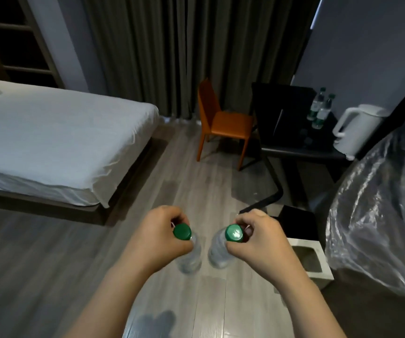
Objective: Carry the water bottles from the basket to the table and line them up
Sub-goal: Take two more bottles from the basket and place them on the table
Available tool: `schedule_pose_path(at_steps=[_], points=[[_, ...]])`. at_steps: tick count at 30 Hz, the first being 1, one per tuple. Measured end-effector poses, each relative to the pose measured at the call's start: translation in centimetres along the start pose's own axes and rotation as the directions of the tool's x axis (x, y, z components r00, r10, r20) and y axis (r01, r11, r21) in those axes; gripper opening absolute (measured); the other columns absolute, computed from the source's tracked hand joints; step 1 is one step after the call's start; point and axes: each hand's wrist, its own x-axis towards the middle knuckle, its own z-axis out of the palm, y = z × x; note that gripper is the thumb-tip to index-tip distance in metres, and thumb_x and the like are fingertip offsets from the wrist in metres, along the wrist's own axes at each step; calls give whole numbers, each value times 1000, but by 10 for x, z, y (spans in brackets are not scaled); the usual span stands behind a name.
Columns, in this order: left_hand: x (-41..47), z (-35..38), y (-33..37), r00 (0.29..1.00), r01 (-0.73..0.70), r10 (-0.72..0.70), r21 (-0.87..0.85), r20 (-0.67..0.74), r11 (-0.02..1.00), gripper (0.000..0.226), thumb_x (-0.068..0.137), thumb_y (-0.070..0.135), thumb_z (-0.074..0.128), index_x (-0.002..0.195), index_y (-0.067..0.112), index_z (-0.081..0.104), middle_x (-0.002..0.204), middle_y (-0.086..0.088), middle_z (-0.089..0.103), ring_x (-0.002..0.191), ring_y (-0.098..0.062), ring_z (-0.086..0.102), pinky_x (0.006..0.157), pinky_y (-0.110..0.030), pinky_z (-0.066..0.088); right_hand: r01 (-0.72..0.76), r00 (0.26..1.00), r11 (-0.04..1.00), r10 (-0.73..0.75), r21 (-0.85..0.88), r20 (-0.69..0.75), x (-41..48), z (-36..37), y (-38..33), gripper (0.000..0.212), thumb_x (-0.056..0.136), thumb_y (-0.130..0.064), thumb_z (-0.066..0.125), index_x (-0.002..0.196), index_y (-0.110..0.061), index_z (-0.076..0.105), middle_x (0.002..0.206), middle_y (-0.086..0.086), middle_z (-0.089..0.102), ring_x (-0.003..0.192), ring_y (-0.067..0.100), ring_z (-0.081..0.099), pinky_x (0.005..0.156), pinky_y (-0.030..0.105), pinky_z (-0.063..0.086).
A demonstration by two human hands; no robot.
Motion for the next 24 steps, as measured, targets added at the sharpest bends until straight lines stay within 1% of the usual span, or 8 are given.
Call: schedule_pose_path(at_steps=[3, 5, 7, 13, 16, 20, 23, 24], points=[[43, 2, 4, 1000, 9, -8, 22, -24, 1000, 19, 61, 21, 75, 75, 24, 64, 81, 7, 59, 70, -7, 58, 63, -30, 54, 6, 1000, 1000, -6, 13, -20, 44, -7, 7, 16, 60, -20, 72, 71, -25, 61, 76, -7, 51, 68, 5, 52, 58, 17, 43], [75, 1, 4, 999, 7, -6, 10, -35, 1000, 19, 61, 21, 75, 75, 26, 64, 82, 8, 59, 70, -7, 57, 60, -26, 52, -1, 999, 999, 2, 48, -32, 73, -10, 12, 16, 61, -22, 72, 71, -27, 61, 77, -7, 52, 68, 5, 53, 57, 18, 44], [109, 3, 3, 999, -1, 0, -12, -38, 1000, 18, 59, 21, 74, 73, 27, 64, 78, 8, 59, 67, -7, 57, 56, -22, 48, -20, 999, 998, 22, 63, -30, 103, -9, 18, 15, 61, -24, 72, 72, -28, 63, 79, -9, 52, 68, 4, 53, 57, 15, 42], [217, 3, -13, 998, -23, 24, -30, 54, 999, 18, 57, 22, 75, 71, 26, 64, 70, 6, 60, 61, -6, 57, 52, -20, 45, -99, 994, 992, 101, 84, -28, 196, 6, 36, 14, 59, -28, 75, 71, -26, 66, 78, -8, 55, 63, 3, 54, 55, 14, 41], [277, -7, -17, 994, -79, 81, -24, 70, 997, 18, 56, 22, 74, 70, 24, 61, 67, 5, 59, 58, -7, 54, 51, -21, 43, -134, 987, 987, 141, 87, -71, 248, 11, 36, 13, 58, -28, 74, 68, -27, 65, 78, -7, 55, 63, 5, 56, 55, 19, 45], [353, -20, -17, 986, -147, 149, -30, 78, 989, 20, 57, 20, 74, 71, 24, 61, 74, 5, 58, 62, -7, 55, 52, -17, 40, -157, 973, 982, 172, 107, -151, 314, 18, 33, 17, 56, -24, 73, 69, -29, 63, 77, -10, 54, 66, 4, 58, 55, 21, 48], [403, -25, -19, 980, -188, 189, -24, 60, 982, 21, 57, 18, 74, 72, 23, 60, 77, 5, 57, 65, -6, 53, 55, -18, 42, -169, 964, 974, 195, 149, -182, 357, 22, 34, 20, 56, -20, 72, 71, -29, 63, 80, -10, 53, 70, 8, 60, 57, 33, 55], [417, -25, -19, 981, -188, 189, -26, 53, 982, 21, 57, 18, 74, 72, 24, 60, 78, 6, 57, 67, -6, 54, 57, -21, 44, -173, 962, 971, 203, 165, -183, 371, 23, 35, 21, 57, -19, 72, 72, -30, 63, 82, -11, 52, 71, 9, 61, 57, 34, 56]])
